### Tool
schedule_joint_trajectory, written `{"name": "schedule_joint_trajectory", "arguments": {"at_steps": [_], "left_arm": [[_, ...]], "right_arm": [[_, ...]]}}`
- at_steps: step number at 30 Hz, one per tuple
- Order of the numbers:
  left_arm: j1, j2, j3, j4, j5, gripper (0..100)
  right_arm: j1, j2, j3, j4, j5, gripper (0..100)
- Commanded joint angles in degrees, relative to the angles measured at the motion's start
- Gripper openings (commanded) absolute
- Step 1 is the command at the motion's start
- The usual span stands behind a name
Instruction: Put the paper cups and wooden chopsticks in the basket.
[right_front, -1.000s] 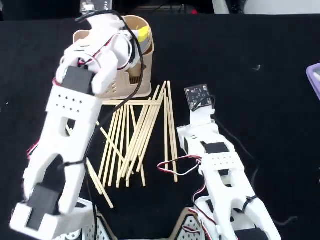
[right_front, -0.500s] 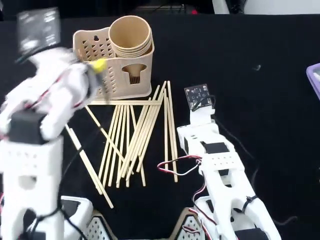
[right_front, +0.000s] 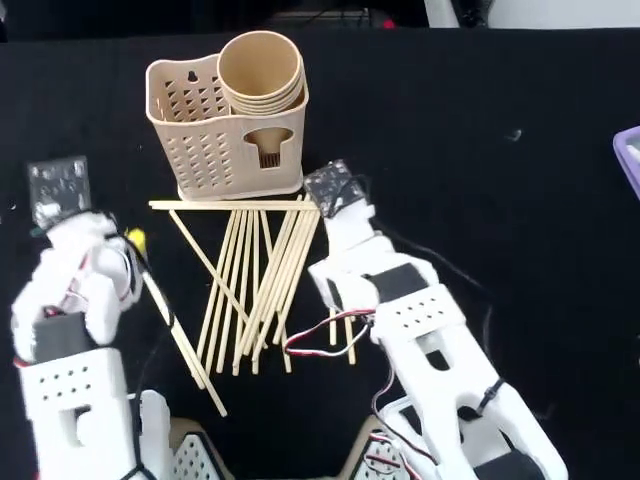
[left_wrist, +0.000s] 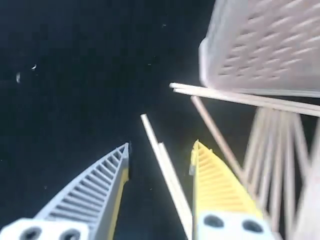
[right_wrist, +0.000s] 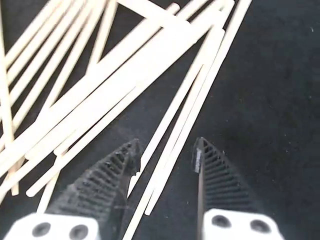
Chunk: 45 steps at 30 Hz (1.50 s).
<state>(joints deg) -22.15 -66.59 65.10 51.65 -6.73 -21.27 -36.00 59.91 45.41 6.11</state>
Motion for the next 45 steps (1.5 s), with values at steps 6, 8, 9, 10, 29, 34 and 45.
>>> {"name": "schedule_joint_trajectory", "arguments": {"at_steps": [6,8,9,10,29,34,45], "left_arm": [[-1.45,-1.85,14.55,-12.66,8.09,20],[-1.45,-1.58,15.34,-12.66,9.49,20],[-1.45,-1.85,15.96,-12.66,9.85,20],[-1.45,-1.85,16.4,-12.66,9.85,20],[-1.1,-1.85,16.84,-12.75,9.58,20],[-1.1,-1.85,16.84,-12.75,9.58,20],[-1.1,-1.85,16.84,-12.75,9.58,20]], "right_arm": [[-0.79,3.03,-4.62,-3.08,-4.84,24.1],[-0.79,7.6,-6.99,-4.04,-6.33,26.6],[-0.79,10.24,-8.48,-4.22,-7.3,26.4],[-0.79,13.05,-10.07,-4.31,-8.0,25.8],[5.1,31.87,-18.24,-0.35,-1.85,7.8],[5.1,32.22,-18.15,-0.26,-1.76,6.5],[7.21,32.31,-18.51,1.67,-1.76,17.8]]}}
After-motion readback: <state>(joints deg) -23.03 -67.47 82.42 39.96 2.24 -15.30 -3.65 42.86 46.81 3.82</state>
